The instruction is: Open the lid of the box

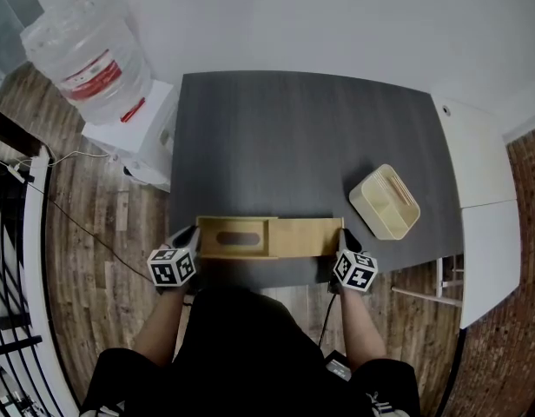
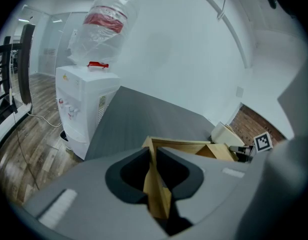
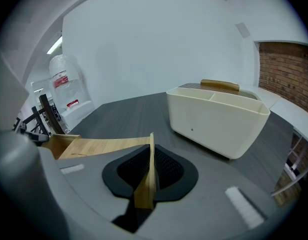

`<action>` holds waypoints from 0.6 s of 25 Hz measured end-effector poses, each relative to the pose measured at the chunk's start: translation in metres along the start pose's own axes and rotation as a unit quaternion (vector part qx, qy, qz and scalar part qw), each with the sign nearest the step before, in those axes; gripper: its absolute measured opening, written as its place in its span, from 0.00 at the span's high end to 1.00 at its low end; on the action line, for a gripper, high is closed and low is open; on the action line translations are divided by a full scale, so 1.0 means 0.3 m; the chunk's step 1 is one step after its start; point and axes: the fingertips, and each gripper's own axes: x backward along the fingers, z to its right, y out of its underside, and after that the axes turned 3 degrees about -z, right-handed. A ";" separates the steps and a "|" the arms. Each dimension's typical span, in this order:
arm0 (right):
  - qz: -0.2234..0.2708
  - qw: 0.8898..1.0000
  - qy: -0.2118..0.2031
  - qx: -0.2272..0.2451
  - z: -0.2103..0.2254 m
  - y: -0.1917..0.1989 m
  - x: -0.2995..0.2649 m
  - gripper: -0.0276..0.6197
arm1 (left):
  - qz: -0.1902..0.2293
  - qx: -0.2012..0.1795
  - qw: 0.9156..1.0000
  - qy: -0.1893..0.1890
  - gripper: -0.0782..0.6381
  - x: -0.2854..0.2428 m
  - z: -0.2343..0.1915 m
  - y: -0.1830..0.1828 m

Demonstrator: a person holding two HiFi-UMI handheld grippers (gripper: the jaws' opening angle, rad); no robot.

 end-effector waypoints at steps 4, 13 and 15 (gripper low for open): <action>0.001 1.000 -0.003 -0.004 0.015 0.008 0.000 0.91 | 0.002 0.001 1.000 -0.004 0.83 0.000 -0.005 -0.001; 0.045 0.999 -0.015 0.015 -0.002 -0.055 0.026 0.76 | 0.023 -0.014 0.999 -0.017 0.83 -0.015 -0.008 -0.020; 0.065 0.997 -0.014 0.033 -0.017 -0.070 0.052 0.76 | 0.041 -0.017 0.999 -0.017 0.82 -0.015 -0.011 -0.031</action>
